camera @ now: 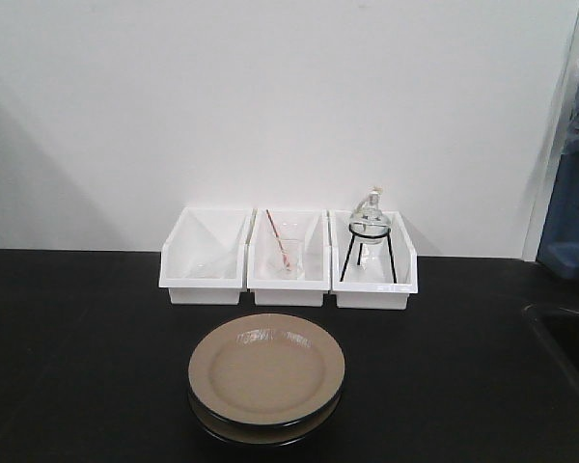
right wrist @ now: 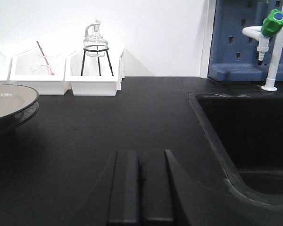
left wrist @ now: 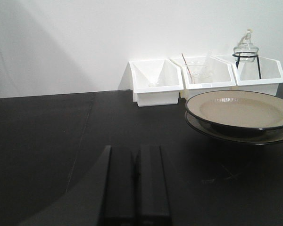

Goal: Arrange circular plates on left workspace

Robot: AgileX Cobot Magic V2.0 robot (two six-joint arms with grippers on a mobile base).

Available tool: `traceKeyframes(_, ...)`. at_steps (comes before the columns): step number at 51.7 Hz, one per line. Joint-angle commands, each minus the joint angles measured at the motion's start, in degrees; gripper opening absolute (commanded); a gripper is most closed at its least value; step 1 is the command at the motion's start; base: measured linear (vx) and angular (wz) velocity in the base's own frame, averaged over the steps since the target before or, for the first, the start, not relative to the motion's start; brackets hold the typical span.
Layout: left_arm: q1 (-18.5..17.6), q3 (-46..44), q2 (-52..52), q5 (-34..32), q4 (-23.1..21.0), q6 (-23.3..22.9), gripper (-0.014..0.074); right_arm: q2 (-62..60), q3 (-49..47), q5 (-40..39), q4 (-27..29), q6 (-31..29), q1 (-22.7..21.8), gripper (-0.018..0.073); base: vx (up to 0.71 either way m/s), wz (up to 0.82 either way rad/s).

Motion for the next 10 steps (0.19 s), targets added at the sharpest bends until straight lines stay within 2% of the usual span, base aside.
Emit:
traceKeyframes(1,-0.3,1.2,-0.9,-4.6,0.2,-0.5,0.0002,-0.8,1.2,-4.6,-0.7,0.0,-0.2,-0.0002,0.0,0.0)
traceKeyframes(10,-0.3,1.2,-0.9,-4.6,0.2,-0.5,0.0002,-0.8,1.2,-4.6,-0.7,0.0,-0.2,-0.0002,0.0,0.0)
